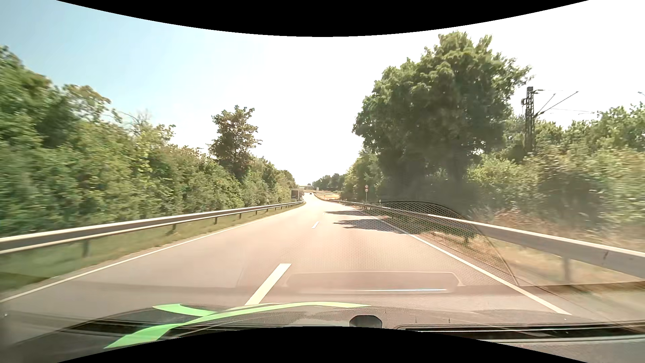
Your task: Follow the waypoints while adhering to traffic rules and regulations
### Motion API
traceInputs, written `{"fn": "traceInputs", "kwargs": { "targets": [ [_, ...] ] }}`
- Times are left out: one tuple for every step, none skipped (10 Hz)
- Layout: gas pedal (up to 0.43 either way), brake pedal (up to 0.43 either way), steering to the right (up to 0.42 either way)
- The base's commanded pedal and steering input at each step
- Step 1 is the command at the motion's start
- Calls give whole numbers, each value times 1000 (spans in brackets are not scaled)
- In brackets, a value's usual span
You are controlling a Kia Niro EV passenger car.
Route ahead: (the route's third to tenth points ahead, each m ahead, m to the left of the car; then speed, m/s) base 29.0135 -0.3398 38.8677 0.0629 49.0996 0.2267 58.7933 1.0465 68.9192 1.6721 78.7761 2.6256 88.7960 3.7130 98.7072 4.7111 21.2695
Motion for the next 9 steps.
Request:
{"fn": "traceInputs", "kwargs": {
  "targets": [
    [157,0,-5],
    [157,0,-4],
    [157,0,-4],
    [157,0,-4],
    [157,0,-4],
    [157,0,-6],
    [157,0,-7],
    [157,0,-7],
    [157,0,-7]
  ]
}}
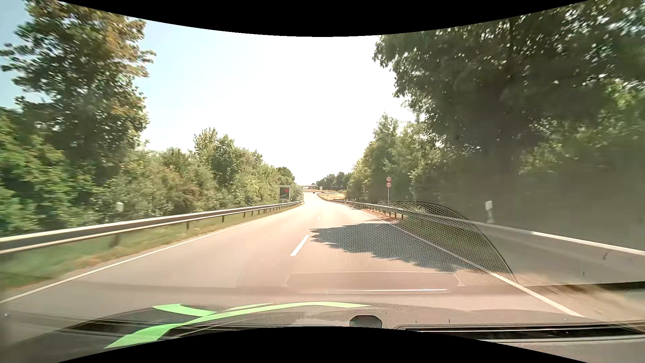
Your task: Follow the waypoints while adhering to traffic rules and regulations
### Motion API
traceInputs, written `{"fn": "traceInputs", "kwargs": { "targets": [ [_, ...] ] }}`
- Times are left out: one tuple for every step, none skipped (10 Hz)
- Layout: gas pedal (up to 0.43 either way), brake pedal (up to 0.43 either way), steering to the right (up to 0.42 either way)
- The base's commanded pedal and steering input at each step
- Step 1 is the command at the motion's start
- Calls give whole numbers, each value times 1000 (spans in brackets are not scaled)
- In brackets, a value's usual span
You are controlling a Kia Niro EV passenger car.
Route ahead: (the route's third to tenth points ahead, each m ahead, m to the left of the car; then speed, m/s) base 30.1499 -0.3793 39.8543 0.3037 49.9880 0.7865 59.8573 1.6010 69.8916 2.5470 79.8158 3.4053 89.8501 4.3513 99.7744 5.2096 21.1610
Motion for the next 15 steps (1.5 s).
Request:
{"fn": "traceInputs", "kwargs": {
  "targets": [
    [157,0,-8],
    [157,0,-8],
    [157,0,-7],
    [157,0,-7],
    [157,0,-7],
    [157,0,-8],
    [157,0,-8],
    [157,0,-7],
    [150,0,-8],
    [138,0,-7],
    [138,0,-7],
    [138,0,-7],
    [138,0,-7],
    [138,0,-7],
    [138,0,-7]
  ]
}}
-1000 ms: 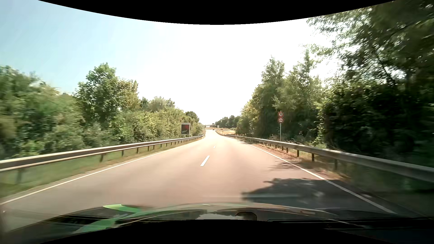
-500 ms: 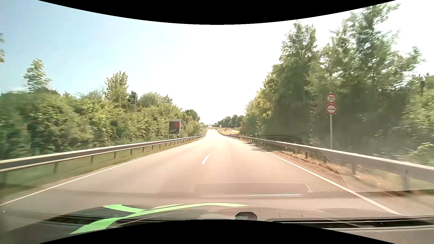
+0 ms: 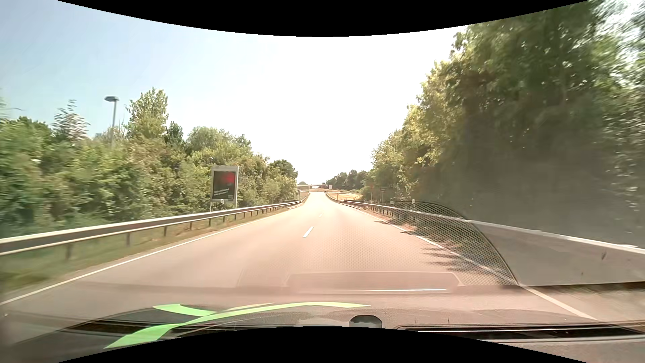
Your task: Follow the waypoints while adhering to traffic rules and regulations
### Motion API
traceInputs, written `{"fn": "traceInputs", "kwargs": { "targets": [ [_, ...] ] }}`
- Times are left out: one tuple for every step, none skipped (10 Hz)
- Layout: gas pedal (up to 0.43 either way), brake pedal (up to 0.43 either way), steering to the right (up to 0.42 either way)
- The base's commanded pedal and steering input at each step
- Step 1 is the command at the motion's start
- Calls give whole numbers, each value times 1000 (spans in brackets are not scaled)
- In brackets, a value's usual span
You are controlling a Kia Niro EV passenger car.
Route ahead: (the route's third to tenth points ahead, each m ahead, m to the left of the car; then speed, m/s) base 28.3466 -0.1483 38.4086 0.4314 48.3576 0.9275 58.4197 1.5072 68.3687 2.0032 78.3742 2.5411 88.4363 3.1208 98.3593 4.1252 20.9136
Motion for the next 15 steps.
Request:
{"fn": "traceInputs", "kwargs": {
  "targets": [
    [138,0,-7],
    [138,0,-7],
    [138,0,-7],
    [138,0,-7],
    [138,0,-7],
    [138,0,-7],
    [138,0,-8],
    [138,0,-9],
    [138,0,-8],
    [138,0,-8],
    [130,0,-8],
    [130,0,-9],
    [130,0,-7],
    [138,0,-3],
    [138,0,-2]
  ]
}}
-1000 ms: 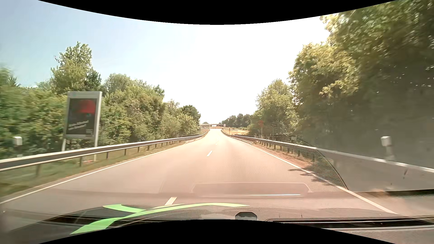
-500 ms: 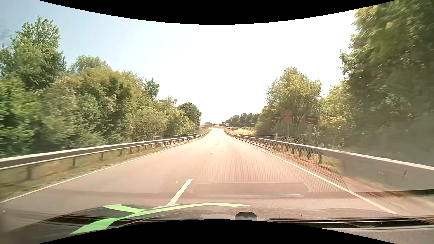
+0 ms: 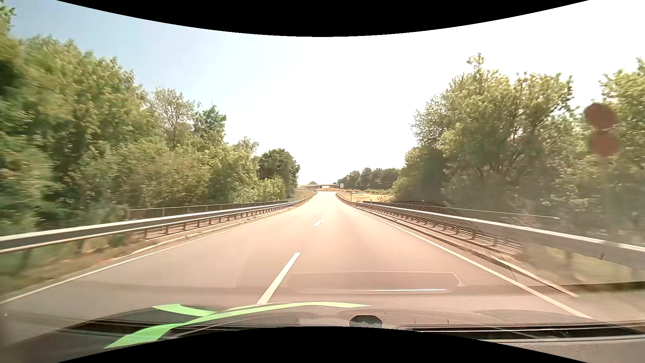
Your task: Follow the waypoints while adhering to traffic rules and regulations
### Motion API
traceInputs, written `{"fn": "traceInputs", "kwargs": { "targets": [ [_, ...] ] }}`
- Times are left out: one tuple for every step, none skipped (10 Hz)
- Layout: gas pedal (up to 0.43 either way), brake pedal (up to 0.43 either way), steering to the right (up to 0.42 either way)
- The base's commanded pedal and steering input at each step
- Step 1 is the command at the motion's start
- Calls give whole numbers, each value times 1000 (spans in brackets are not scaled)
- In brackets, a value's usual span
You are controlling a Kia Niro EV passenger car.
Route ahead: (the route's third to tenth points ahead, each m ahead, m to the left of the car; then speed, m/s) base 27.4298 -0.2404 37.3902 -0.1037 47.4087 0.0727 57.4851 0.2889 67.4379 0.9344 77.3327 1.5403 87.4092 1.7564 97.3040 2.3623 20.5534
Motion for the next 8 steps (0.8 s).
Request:
{"fn": "traceInputs", "kwargs": {
  "targets": [
    [138,0,-3],
    [138,0,-5],
    [138,0,-6],
    [138,0,-6],
    [138,0,-5],
    [138,0,-5],
    [138,0,-5],
    [138,0,-5]
  ]
}}
